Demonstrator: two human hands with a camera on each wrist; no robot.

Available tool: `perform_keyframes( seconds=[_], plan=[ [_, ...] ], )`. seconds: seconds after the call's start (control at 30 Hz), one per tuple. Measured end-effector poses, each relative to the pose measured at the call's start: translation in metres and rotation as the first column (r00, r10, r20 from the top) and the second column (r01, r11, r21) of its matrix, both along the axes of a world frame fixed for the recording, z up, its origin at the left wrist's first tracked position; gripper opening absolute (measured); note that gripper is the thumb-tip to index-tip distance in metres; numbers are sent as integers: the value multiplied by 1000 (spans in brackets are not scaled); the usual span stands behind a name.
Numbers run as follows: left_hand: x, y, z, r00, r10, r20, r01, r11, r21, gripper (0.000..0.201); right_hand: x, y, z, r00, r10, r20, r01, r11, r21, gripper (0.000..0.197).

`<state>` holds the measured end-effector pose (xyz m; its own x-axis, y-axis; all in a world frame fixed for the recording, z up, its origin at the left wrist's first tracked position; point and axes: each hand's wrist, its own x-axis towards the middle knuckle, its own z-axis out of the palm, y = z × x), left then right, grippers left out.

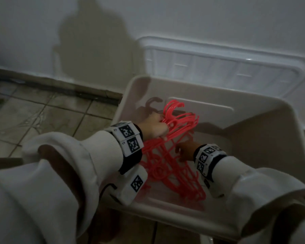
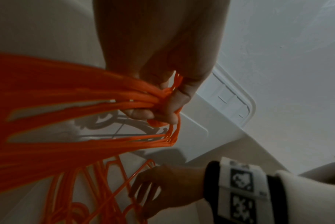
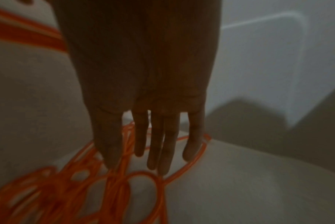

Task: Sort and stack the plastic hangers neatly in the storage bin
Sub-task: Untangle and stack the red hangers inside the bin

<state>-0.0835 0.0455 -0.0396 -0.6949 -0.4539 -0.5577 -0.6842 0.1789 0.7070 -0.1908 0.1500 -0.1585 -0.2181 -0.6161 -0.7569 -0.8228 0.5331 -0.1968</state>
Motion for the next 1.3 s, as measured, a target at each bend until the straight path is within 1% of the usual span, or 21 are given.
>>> perform_keyframes(
  seconds=[0.03,0.1,0.17,0.2,0.33,0.37,0.4,0.43,0.5,0.57,0.67,0.73,0.87,0.97,1.0,1.07,1.17,1.23,1.3],
  plan=[
    [0,-1,-3,1000,21,6,-21,1000,13,26,6,-1,-7,1000,15,-8,-15,1000,4,44],
    [2,-5,-9,999,43,13,-43,999,28,34,18,0,-20,997,58,-45,-58,998,-17,35],
    [6,-9,-10,999,48,25,-49,999,11,34,22,3,-34,990,112,-81,-112,994,6,28],
    [7,-11,-11,998,55,23,-55,998,-3,33,23,3,-37,988,133,-82,-131,991,27,29],
    [10,-15,-14,998,60,14,-60,998,19,22,21,-3,-15,983,169,-69,-165,984,61,30],
    [10,-16,-16,997,72,13,-72,997,24,25,18,-6,-7,982,170,-79,-166,984,60,30],
    [9,-17,-18,997,83,8,-83,996,34,33,15,-6,-2,981,170,-90,-166,985,44,29],
    [8,-18,-21,996,84,2,-84,995,44,35,12,-7,3,984,155,-90,-154,988,28,28],
    [7,-20,-24,997,71,-15,-70,996,58,22,4,-4,10,993,105,-56,-106,994,-24,24],
    [5,-22,-26,997,69,-16,-68,996,59,12,-5,1,24,995,84,-58,-88,994,-68,23],
    [1,-22,-27,997,64,-36,-61,995,84,22,-15,11,46,995,59,-79,-62,997,-43,28],
    [-1,-21,-29,998,38,-50,-32,994,108,23,-18,19,58,998,12,-64,-12,1000,9,30],
    [-9,-25,-40,985,53,-163,-19,979,203,34,-24,34,79,989,-150,-17,151,986,72,31],
    [-15,-23,-46,977,14,-213,30,979,202,31,-29,45,91,990,-140,15,137,985,109,34],
    [-18,-21,-48,975,10,-223,39,975,217,30,-31,49,92,986,-166,14,164,982,96,34],
    [-22,-16,-53,969,16,-248,60,954,295,23,-33,56,92,966,-257,0,257,965,58,33],
    [-23,-10,-63,964,29,-264,70,931,358,15,-33,57,91,945,-327,19,326,945,14,33],
    [-23,-9,-69,961,35,-274,68,931,358,15,-31,53,94,946,-324,-11,323,946,-34,32],
    [-21,-11,-76,959,52,-279,56,930,364,18,-26,49,95,963,-241,-123,237,971,-45,30]
  ],
)
